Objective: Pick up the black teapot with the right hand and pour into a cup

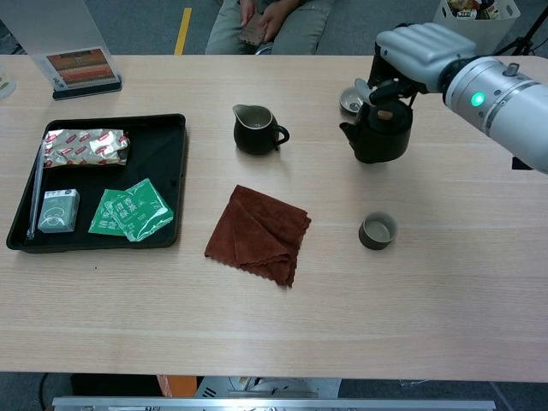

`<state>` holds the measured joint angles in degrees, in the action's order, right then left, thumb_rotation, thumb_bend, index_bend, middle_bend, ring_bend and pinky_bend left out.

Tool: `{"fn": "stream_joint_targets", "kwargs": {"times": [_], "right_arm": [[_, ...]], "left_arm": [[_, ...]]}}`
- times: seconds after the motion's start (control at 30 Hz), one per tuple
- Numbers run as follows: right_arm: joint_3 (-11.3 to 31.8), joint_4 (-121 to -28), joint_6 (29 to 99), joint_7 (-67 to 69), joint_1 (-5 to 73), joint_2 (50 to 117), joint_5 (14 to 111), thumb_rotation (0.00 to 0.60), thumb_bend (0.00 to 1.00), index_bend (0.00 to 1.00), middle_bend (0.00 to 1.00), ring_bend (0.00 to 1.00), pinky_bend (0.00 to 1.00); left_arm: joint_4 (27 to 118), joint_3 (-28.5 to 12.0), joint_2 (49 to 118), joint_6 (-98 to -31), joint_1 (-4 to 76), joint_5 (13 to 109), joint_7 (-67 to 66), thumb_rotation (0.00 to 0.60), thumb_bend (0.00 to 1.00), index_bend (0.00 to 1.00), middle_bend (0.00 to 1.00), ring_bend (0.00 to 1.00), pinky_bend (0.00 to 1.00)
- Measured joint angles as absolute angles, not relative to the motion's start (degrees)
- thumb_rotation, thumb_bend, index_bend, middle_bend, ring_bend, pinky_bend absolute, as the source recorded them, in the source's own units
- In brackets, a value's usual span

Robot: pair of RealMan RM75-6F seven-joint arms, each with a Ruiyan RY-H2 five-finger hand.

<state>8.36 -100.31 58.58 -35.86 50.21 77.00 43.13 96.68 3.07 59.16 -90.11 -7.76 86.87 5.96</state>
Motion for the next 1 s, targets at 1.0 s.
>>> {"fn": "stream_joint_targets", "kwargs": {"times": [1.0], "right_arm": [[6.31,-87.04,59.44,-44.00,54.20,95.38,38.09,0.305,0.52,0.93,0.82,0.74,0.08]], "left_arm": [[95.50,3.42,59.61,-90.40,-8.37,86.73,7.11,0.600,0.22,0.00,0.00,0.00,0.00]]}}
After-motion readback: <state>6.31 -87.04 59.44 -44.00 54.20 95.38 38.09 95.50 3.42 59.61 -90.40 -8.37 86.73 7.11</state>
